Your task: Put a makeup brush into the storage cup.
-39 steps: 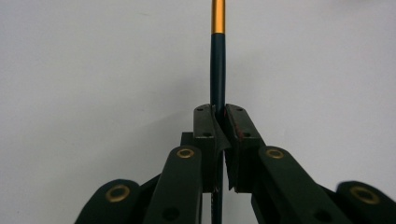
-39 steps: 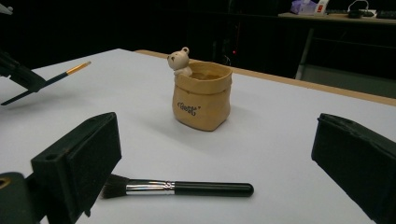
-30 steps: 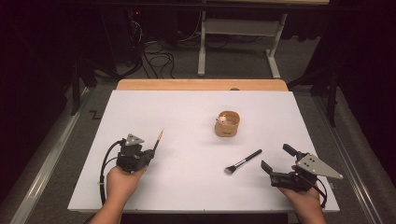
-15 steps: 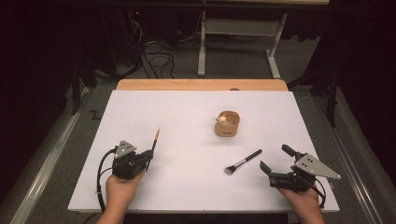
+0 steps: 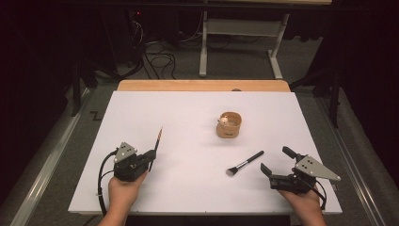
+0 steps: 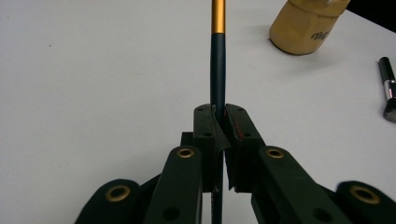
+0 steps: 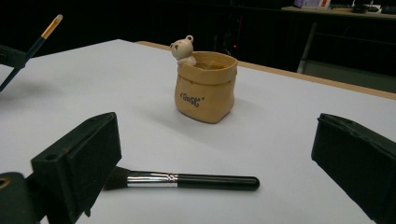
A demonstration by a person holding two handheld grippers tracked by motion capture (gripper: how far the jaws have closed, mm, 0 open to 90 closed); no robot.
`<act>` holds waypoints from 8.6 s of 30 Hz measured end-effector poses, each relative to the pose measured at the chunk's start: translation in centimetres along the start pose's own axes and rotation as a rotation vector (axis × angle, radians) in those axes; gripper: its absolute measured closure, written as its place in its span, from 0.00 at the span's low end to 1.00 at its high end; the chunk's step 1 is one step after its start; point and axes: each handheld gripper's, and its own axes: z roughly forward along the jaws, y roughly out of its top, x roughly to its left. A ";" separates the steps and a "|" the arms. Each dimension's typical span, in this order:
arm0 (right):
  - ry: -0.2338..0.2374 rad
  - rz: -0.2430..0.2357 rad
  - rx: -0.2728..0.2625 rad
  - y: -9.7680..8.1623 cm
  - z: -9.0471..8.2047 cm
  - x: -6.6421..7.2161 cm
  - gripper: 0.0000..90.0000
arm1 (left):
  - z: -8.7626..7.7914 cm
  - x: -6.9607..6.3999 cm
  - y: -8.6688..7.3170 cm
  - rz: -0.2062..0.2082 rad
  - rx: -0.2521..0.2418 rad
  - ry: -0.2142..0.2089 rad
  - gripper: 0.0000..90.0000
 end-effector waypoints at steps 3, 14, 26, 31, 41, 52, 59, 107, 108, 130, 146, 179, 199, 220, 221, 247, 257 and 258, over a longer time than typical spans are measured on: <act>-0.001 0.002 0.003 -0.1 0.1 0.0 0.02 | 0.1 0.0 -0.1 0.010 -0.011 -0.016 0.93; 0.009 -0.004 0.006 -0.1 0.2 0.3 0.02 | 0.0 -0.1 -0.5 0.023 -0.064 -0.049 0.93; 0.011 -0.002 0.003 -0.2 0.3 0.2 0.02 | -0.6 -0.5 -0.7 0.058 -0.165 -0.056 0.93; 0.012 -0.002 0.001 -0.2 0.3 0.2 0.02 | -0.8 -0.7 -0.6 0.068 -0.189 -0.063 0.93; 0.021 -0.004 0.003 -0.2 0.4 0.3 0.02 | -0.9 -1.1 -0.5 0.101 -0.234 -0.101 0.93; 0.029 -0.006 -0.007 0.0 0.3 0.6 0.03 | -0.8 -2.3 1.4 0.143 -0.218 -0.112 0.93; 0.058 -0.002 -0.014 0.4 0.3 1.2 0.04 | 0.0 -3.6 1.9 0.176 -0.217 -0.149 0.93; 0.316 0.050 -0.063 6.6 8.8 7.8 0.12 | 1.6 -6.1 0.9 0.199 -0.237 -0.217 0.93; 0.318 0.052 -0.063 6.5 8.9 7.9 0.12 | 1.7 -6.2 0.9 0.200 -0.237 -0.218 0.93; 0.372 0.142 -0.057 5.2 9.6 9.4 0.18 | 2.2 -7.4 0.4 0.222 -0.229 -0.235 0.93; 0.396 0.187 -0.047 4.7 10.0 9.8 0.21 | 2.1 -7.8 0.3 0.216 -0.235 -0.256 0.93; 0.456 0.279 -0.066 4.5 10.1 9.9 0.52 | 2.7 -9.0 -0.2 0.225 -0.212 -0.297 0.93; 0.493 0.294 -0.042 4.3 10.3 10.4 0.68 | 2.9 -9.7 -0.3 0.230 -0.214 -0.316 0.93; 0.522 0.304 -0.011 4.1 10.6 10.7 0.82 | 2.9 -9.9 -0.3 0.227 -0.217 -0.321 0.93; 0.525 0.304 -0.010 4.1 10.6 10.7 0.83 | 2.9 -9.9 -0.3 0.228 -0.216 -0.322 0.93; 0.542 0.335 0.011 3.9 10.8 10.7 0.93 | 3.0 -9.9 -0.3 0.233 -0.213 -0.317 0.93; 0.546 0.340 0.015 3.9 10.9 10.6 0.94 | 3.0 -9.9 -0.3 0.233 -0.213 -0.317 0.93; 0.545 0.339 0.015 3.9 10.9 10.6 0.94 | 3.0 -9.9 -0.3 0.233 -0.211 -0.318 0.93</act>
